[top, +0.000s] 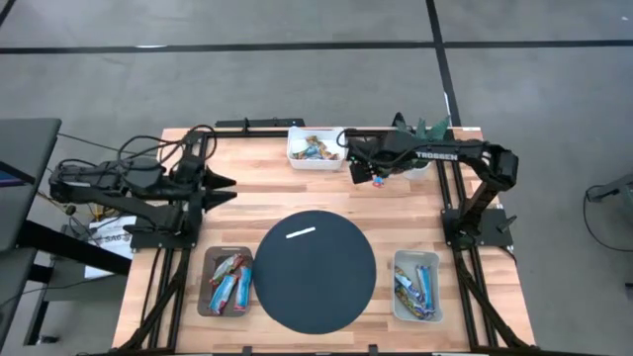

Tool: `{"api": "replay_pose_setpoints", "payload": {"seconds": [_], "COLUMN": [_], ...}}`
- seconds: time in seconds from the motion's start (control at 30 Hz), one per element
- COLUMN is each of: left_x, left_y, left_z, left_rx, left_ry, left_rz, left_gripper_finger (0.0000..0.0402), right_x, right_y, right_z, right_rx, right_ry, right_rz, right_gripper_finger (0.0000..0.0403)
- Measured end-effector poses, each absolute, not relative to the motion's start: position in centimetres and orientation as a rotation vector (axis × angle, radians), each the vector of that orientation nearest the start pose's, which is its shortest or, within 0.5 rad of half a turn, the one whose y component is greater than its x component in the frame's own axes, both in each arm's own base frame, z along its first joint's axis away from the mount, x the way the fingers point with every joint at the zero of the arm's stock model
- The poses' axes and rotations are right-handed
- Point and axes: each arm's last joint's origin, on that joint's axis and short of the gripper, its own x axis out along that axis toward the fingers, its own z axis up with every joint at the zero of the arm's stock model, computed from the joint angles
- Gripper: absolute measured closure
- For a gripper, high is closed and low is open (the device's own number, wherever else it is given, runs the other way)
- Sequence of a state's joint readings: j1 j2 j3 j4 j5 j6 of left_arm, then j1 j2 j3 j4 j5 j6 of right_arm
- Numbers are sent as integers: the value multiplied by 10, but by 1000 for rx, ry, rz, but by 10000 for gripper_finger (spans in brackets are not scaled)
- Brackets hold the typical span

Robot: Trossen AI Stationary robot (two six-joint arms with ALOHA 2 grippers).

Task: Pick and place Granola Bars by type
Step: Put the red granola bar into the black bin

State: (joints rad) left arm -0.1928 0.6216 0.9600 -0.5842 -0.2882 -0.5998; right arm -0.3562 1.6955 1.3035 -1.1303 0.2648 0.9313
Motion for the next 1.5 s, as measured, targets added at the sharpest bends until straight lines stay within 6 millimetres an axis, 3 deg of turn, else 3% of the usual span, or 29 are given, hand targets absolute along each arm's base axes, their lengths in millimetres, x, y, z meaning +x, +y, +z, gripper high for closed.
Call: {"api": "replay_pose_setpoints", "payload": {"seconds": [0.2, 0.47, 0.67, 0.93, 1.1, 1.37, 1.5], "left_x": [101, 100, 97, 89, 87, 87, 87], "left_y": [-11, -8, -8, -6, -5, -5, -4], "left_z": [374, 375, 375, 377, 378, 378, 378], "left_rx": [-505, -492, -492, -505, -521, -535, -536], "left_ry": [174, 165, 159, 126, 112, 108, 108], "left_rz": [168, 182, 175, 205, 218, 230, 231], "left_gripper_finger": [189, 189, 189, 189, 189, 189, 189], "right_x": [281, 265, 274, 281, 282, 282, 283], "right_y": [-119, -137, -146, -149, -151, -151, -144], "right_z": [204, 182, 166, 136, 134, 134, 135], "right_rx": [889, 1021, 1063, 1085, 1063, 1030, 997], "right_ry": [1103, 1076, 1041, 1122, 1109, 1113, 1141], "right_rz": [-1282, -1399, -1377, -1391, -1407, -1410, -1381], "right_gripper_finger": [143, 143, 143, 147, 198, 344, 373]}}
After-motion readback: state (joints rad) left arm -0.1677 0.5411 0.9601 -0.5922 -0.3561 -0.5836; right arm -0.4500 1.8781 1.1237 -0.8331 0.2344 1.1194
